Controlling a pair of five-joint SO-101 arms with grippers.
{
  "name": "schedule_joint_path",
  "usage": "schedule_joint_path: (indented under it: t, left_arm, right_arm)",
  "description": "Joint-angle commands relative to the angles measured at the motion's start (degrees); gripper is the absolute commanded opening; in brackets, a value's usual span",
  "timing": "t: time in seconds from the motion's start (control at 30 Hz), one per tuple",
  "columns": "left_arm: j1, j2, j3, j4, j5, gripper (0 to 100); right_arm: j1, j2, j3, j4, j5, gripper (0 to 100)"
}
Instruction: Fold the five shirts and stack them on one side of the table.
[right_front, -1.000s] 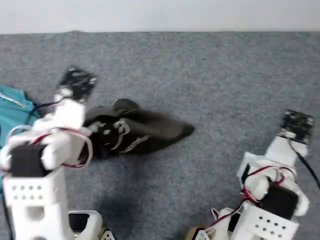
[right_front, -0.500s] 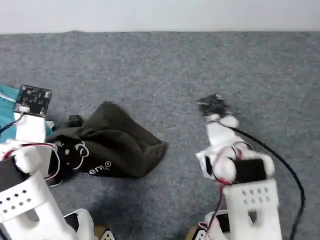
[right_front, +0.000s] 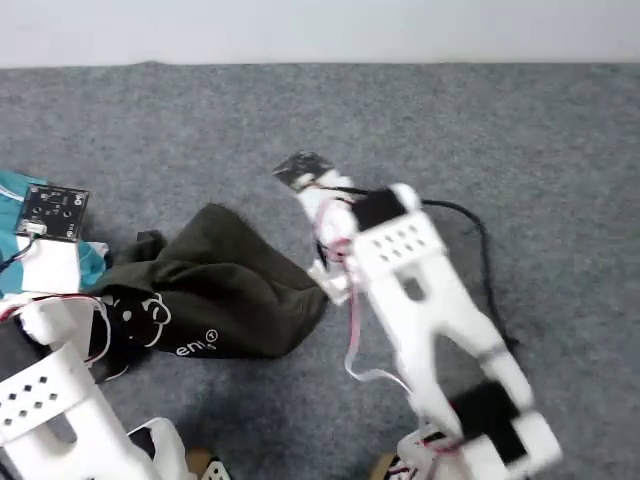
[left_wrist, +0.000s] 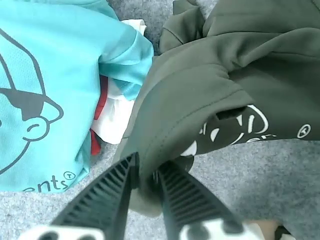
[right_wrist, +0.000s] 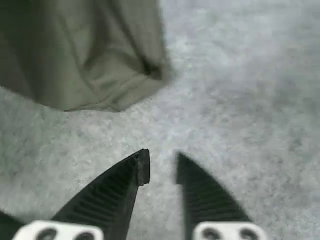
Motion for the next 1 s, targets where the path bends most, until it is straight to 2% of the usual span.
schedule_joint_path:
  t: [0.0,0.07,0.23,0.4,0.97]
  left_arm:
    - [-0.35,-1.05,-0.31,0.97,-0.70,0]
    - [-0.35,-1.05,-0.31,0.97,-0.70,0]
    - [-0.35,-1.05,-0.22,0.97,-0.70,0]
    - [-0.35,-1.05,-0.22,0.97,-0.62,0]
    - [-0.18,-0.88,-0.13,0.97,-0.62,0]
  right_arm:
    - [-3.30,7.69,-11.60,6.11,0.62,25.9]
    - [-4.53,11.82,-16.09,8.40,0.70,28.6]
    - [-7.87,18.77,-22.51,10.86,5.19,26.5]
    - [-10.51,22.99,-22.77,9.98,6.59,22.6]
    - [-12.44,29.49,-22.95,6.20,6.68,22.3]
